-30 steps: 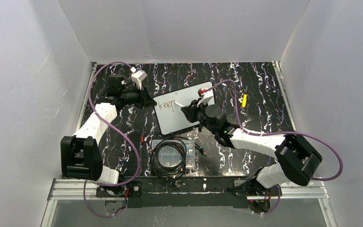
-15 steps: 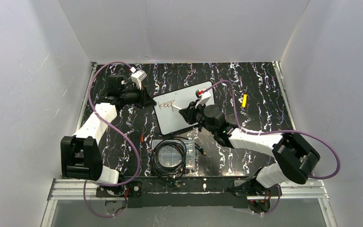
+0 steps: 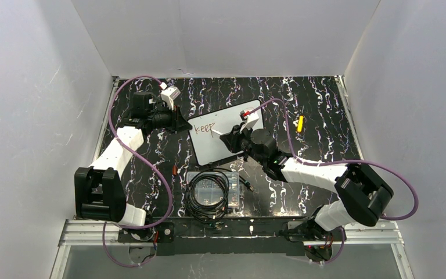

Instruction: Write a sentence on the whiteboard

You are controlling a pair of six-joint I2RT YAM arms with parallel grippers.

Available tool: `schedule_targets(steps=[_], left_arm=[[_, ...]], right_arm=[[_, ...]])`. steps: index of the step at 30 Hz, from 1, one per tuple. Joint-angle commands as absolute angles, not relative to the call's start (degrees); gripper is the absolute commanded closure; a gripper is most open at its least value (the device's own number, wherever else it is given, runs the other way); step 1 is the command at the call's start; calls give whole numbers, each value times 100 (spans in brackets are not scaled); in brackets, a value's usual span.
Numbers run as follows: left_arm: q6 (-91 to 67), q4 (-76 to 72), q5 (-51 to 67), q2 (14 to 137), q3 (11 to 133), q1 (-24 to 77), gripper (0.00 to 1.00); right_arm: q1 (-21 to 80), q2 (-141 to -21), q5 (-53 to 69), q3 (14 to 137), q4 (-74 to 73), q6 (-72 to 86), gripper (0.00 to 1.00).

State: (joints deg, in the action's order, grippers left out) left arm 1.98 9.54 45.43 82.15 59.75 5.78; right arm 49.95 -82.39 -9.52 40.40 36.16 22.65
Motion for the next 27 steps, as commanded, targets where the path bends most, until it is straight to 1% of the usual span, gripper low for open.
schedule_targets(steps=[1, 9, 14, 19, 27], left_arm=[[378, 1045, 4509, 7919, 6127, 547, 100], [332, 1035, 4488, 7949, 6134, 544, 100], [308, 1037, 4488, 7961, 6140, 544, 100], [325, 1066, 4482, 8008, 6149, 545, 100], [363, 1090, 4471, 8033, 6141, 545, 100]], right_arm=[[4983, -7976, -976, 4087, 3497, 2173, 99], [4953, -7359, -891, 4072, 2885, 2008, 99], [4667, -7077, -864, 3907, 2797, 1970, 99], [4366, -7059, -681, 3782, 2918, 2004, 99], [4238, -7287, -575, 3797, 3171, 2022, 99]])
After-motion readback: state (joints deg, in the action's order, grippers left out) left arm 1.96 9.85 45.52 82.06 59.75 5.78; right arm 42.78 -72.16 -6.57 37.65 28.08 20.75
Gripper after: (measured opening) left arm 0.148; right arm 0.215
